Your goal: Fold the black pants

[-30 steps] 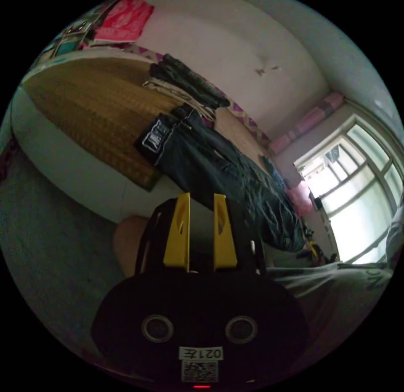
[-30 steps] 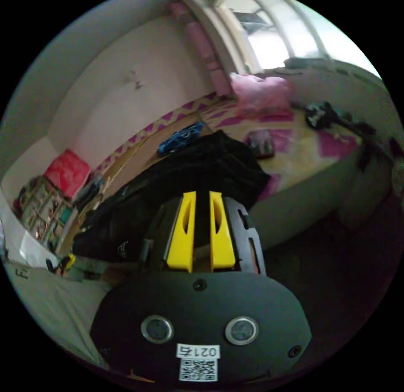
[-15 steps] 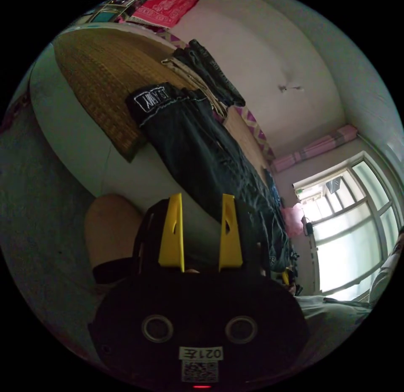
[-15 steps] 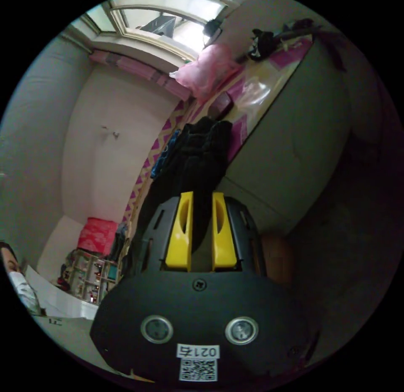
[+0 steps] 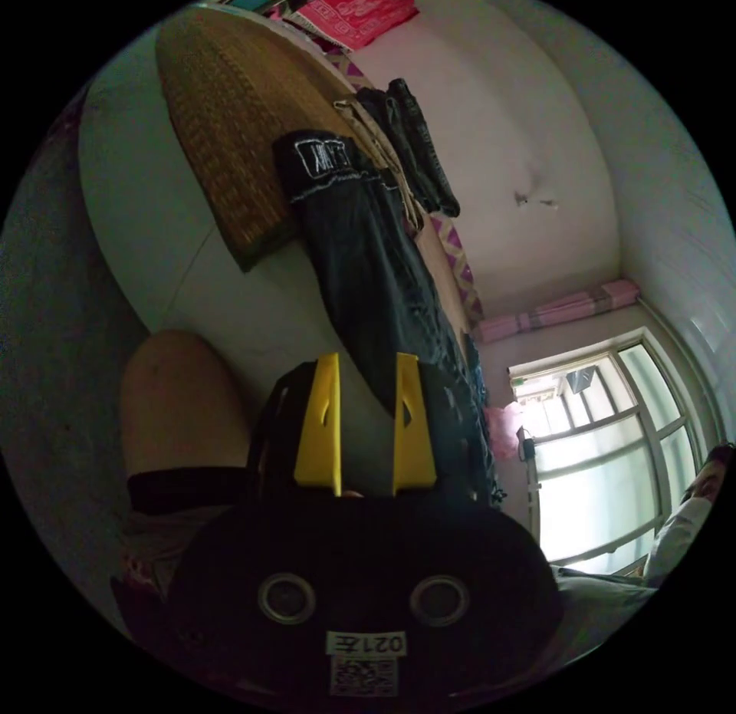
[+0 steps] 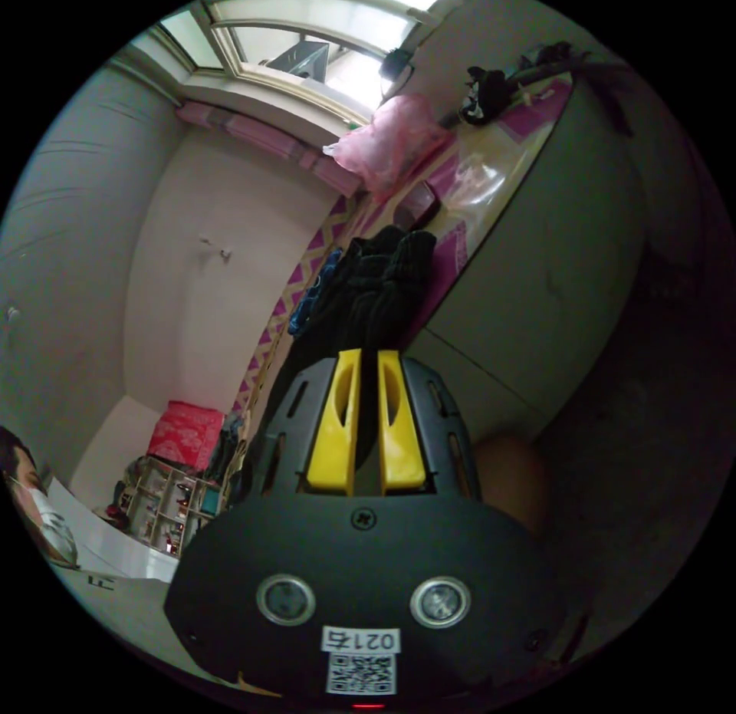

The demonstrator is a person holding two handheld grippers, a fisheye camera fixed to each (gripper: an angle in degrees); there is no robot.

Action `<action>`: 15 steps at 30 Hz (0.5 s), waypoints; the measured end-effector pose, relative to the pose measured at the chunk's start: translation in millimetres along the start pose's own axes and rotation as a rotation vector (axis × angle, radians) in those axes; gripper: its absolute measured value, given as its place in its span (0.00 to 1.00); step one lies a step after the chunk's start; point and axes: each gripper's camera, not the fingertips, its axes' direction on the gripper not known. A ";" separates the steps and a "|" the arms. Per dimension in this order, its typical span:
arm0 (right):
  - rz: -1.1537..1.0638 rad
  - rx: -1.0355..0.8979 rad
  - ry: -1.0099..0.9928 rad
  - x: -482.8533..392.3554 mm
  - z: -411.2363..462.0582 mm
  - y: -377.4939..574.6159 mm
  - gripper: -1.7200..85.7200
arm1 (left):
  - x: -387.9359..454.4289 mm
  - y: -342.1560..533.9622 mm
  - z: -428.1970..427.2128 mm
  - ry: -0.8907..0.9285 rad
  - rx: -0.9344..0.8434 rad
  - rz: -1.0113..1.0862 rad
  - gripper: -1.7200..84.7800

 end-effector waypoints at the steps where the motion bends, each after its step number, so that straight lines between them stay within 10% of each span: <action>1: 0.000 0.000 0.001 1.6 -0.5 -2.9 0.04 | 1.4 -2.7 2.7 -0.001 0.011 -0.004 0.08; 15: 0.025 0.008 -0.087 -2.5 3.3 -35.1 0.02 | 58.6 -8.9 43.0 0.073 0.020 0.081 0.01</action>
